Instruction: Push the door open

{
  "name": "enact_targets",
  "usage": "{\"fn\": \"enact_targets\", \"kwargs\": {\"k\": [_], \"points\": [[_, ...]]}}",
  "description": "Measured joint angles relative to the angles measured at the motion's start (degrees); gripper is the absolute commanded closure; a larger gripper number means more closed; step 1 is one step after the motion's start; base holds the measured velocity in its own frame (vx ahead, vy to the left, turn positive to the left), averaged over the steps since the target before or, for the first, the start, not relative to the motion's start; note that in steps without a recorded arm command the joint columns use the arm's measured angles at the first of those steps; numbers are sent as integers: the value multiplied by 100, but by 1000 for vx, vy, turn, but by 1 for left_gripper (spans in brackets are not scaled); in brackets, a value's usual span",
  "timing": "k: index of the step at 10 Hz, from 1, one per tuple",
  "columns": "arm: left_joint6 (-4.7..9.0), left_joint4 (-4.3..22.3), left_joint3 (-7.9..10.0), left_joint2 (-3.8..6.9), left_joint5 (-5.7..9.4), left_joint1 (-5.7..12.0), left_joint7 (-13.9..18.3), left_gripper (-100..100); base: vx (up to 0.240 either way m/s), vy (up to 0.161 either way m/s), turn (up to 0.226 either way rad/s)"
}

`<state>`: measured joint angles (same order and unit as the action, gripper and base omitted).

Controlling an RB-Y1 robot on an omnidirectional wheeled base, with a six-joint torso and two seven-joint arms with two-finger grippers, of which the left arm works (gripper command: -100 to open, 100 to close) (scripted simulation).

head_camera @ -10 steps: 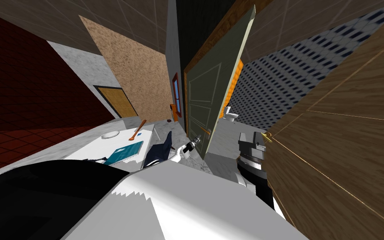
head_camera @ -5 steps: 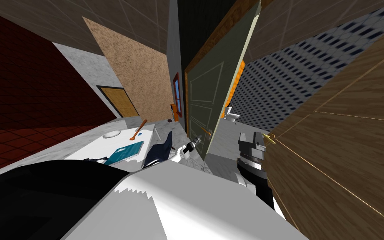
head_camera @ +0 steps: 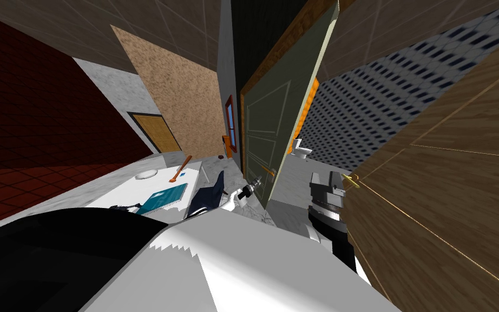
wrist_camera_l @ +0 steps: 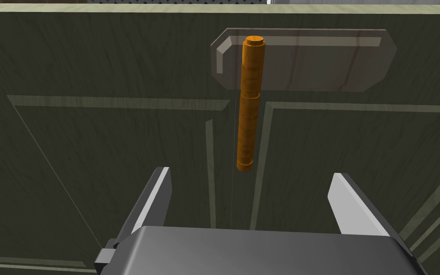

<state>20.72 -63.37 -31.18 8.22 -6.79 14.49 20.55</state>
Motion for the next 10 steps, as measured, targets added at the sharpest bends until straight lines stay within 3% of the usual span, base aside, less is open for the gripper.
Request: {"fn": "enact_targets", "kwargs": {"k": [8, 10], "points": [[-8, -13, -7, 2, -2, -5, 2, -100, 5, 1, 3], [-7, -45, -115, 35, -15, 1, 57, -100, 38, 12, 40]]}}
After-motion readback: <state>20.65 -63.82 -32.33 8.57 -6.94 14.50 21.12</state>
